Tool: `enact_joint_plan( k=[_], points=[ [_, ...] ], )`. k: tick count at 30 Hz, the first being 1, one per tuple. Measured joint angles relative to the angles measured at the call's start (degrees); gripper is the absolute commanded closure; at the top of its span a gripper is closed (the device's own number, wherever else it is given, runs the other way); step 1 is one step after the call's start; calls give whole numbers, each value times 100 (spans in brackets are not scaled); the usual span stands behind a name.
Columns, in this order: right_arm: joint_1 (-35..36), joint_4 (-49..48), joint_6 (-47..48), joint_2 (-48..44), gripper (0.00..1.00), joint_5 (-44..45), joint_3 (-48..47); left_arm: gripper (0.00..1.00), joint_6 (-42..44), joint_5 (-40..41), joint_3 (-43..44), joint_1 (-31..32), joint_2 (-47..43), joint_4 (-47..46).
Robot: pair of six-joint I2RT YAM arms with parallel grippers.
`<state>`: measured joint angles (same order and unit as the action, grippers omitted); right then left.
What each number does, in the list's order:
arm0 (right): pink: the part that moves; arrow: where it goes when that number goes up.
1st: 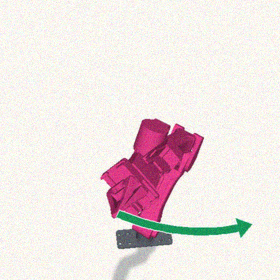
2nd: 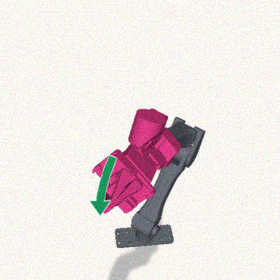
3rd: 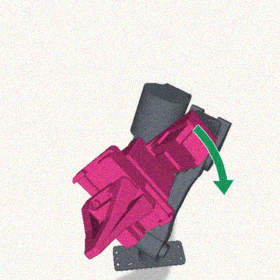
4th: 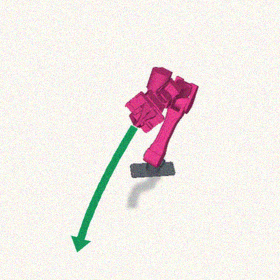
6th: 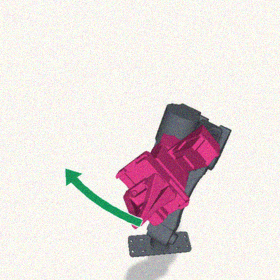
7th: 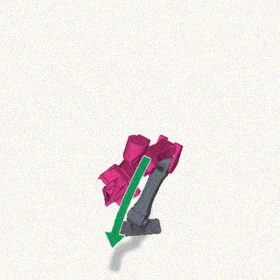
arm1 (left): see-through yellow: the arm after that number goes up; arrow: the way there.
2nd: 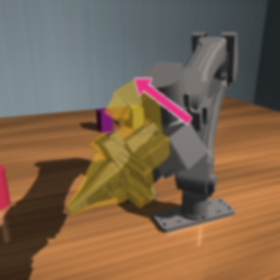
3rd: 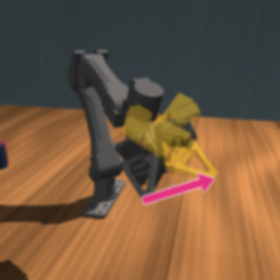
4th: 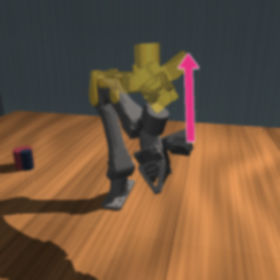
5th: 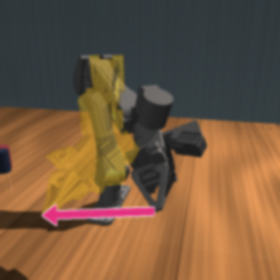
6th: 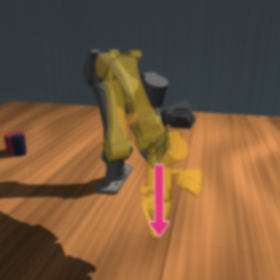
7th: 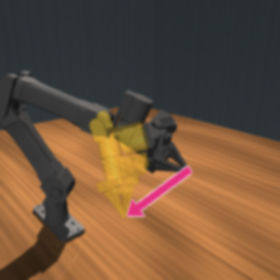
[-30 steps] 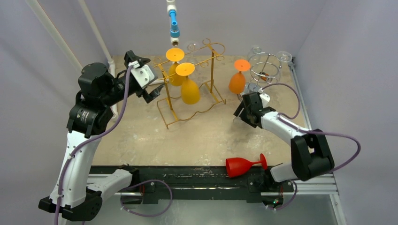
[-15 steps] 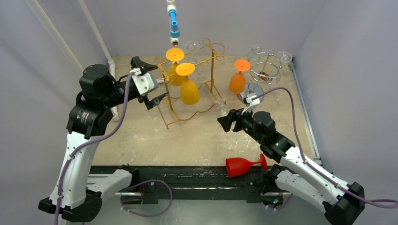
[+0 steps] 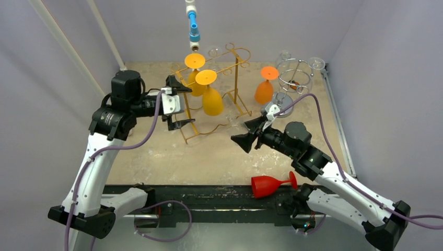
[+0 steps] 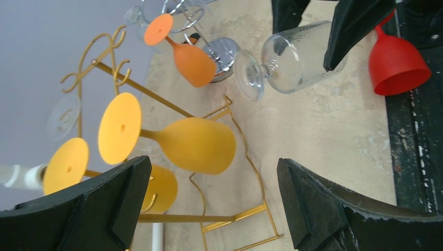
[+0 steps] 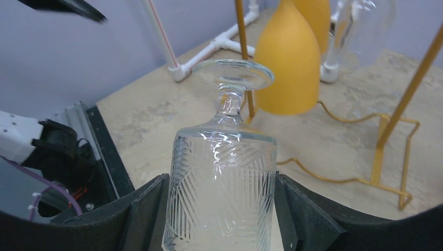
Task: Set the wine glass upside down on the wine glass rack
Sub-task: Pick up the wine glass at the center of the board, then turn the wine glass upside down at the wine rack.
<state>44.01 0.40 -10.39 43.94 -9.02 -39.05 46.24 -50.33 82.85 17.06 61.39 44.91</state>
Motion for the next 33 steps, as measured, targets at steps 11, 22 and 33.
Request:
enact_joint_plan(
  k=[11, 22, 33],
  points=[
    [492, -1233, -120, 1019, 100, -463, -859, 23, -474, -511, -516, 190, 81, -531],
    [813, -2107, -378, 1755, 100, -514, -1064, 79, -874, -531, -575, 190, -155, -1152],
    [894, -2170, -743, 2441, 74, -317, -1589, 100, -389, -9, -575, 138, -284, -1191]
  ],
)
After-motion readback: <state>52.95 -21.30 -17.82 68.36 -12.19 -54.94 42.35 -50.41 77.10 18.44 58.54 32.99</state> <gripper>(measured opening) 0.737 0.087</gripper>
